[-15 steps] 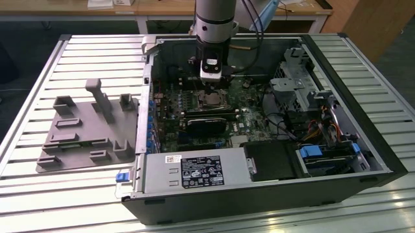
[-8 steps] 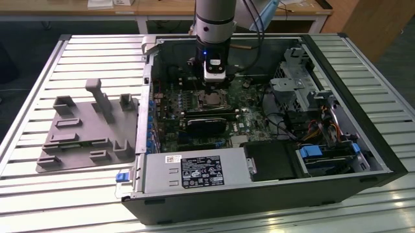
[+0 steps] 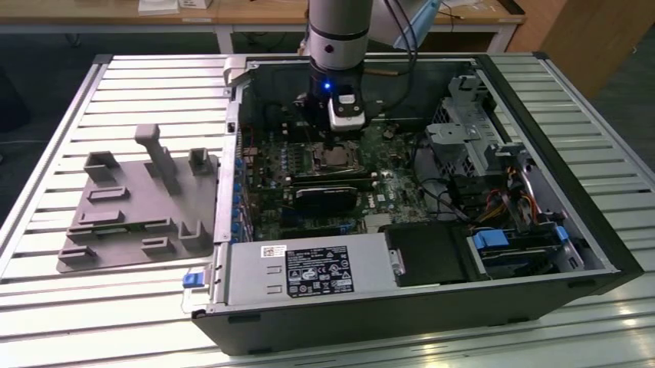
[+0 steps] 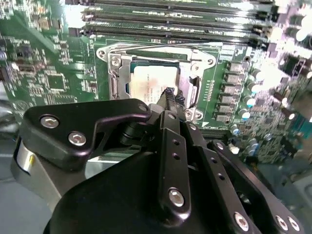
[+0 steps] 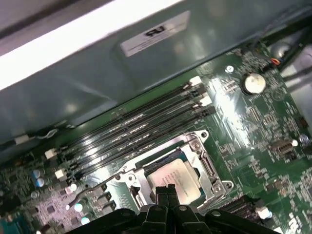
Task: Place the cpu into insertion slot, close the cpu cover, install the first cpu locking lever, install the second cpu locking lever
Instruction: 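Close the cpu cover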
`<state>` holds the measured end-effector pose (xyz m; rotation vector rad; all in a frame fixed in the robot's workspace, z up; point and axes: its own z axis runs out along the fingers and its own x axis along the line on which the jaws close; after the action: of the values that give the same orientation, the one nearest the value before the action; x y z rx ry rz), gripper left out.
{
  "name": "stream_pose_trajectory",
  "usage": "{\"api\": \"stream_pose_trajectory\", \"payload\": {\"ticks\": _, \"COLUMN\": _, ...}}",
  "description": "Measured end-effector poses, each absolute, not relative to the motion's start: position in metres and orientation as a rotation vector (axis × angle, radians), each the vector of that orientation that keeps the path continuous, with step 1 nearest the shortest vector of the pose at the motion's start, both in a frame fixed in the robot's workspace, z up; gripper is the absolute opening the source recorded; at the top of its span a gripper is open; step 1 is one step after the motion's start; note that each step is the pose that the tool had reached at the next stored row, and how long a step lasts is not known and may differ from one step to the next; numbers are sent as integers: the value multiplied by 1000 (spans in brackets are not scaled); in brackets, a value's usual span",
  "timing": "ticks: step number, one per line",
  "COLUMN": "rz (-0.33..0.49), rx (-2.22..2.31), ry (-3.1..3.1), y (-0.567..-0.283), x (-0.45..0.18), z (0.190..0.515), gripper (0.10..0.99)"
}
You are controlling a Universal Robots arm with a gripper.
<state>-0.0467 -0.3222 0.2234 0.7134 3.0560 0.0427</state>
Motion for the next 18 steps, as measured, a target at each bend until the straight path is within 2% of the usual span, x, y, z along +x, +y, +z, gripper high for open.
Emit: {"api": "stream_pose_trajectory", "payload": {"ticks": 18, "rz": 40, "rx": 220, "ry": 3126, "y": -322, "x": -47, "z": 219, "gripper": 106}}
